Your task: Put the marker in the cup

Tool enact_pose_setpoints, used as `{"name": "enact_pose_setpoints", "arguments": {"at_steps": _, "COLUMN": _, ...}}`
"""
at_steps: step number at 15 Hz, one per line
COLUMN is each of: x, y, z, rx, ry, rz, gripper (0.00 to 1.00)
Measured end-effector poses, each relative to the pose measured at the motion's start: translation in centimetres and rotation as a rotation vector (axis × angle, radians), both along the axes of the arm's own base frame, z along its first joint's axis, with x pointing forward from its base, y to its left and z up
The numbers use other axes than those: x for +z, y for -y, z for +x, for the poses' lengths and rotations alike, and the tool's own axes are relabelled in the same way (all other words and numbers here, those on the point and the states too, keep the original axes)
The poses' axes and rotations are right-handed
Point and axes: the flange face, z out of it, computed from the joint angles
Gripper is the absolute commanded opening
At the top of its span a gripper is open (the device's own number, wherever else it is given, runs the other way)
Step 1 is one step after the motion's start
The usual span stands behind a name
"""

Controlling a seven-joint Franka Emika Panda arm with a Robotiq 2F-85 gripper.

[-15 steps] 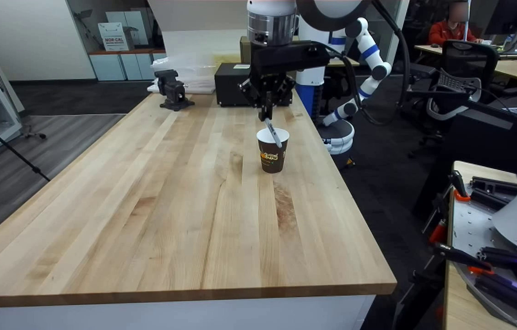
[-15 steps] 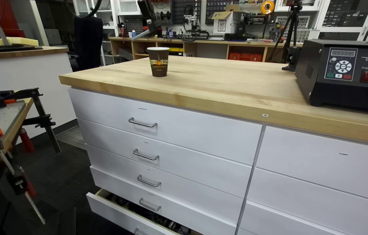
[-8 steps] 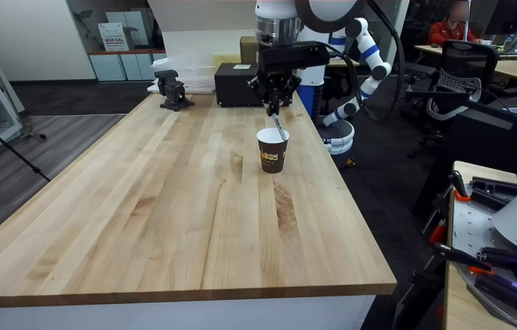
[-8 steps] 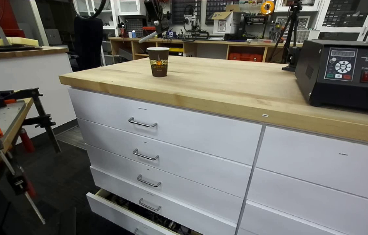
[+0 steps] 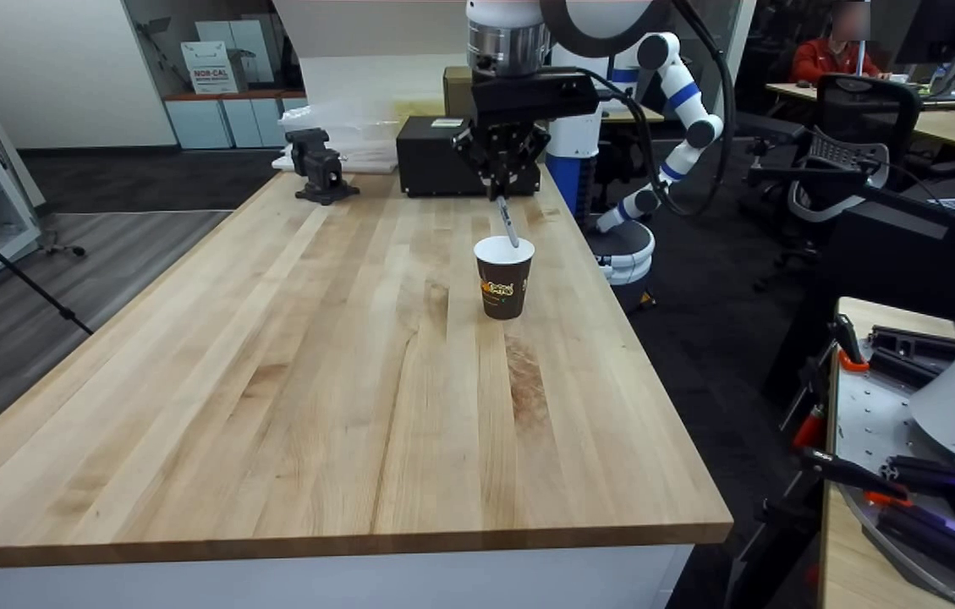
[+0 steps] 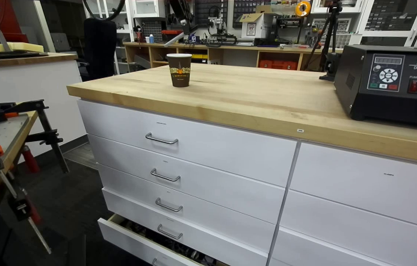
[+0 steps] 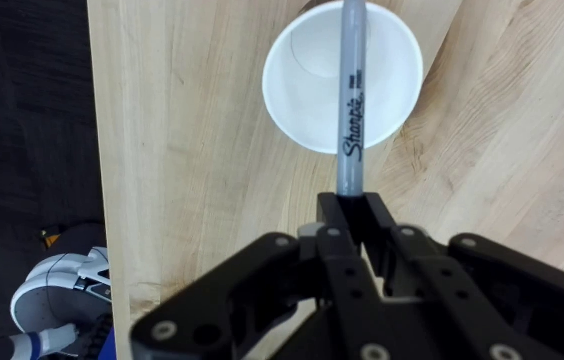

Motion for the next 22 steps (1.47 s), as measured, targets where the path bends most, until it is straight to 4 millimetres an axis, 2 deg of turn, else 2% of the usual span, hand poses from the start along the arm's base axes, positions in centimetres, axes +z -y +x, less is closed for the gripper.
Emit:
{"name": "enact_pose_setpoints", "arguments": {"at_steps": 6, "x": -1.6, "y": -2.7, "z": -0.2, "rx": -0.041, "ry": 0.040, "rz": -0.062, "gripper": 0.06}}
{"name": "enact_pose_setpoints", "arguments": {"at_steps": 9, "x": -2.8, "y": -3.3, "z": -0.3, "rx": -0.043, "ry": 0.029, "rz": -0.068, "gripper": 0.06}}
{"name": "enact_pose_setpoints", "arguments": {"at_steps": 13, "x": -3.2, "y": -3.3, "z": -0.1, "rx": -0.039, "ry": 0.020, "rz": -0.068, "gripper": 0.06}}
{"name": "enact_pose_setpoints", "arguments": {"at_steps": 22, "x": -2.3, "y": -1.9, "z": 0.8, "rx": 0.010, "ry": -0.020, "rz": -0.024, "gripper": 0.06}}
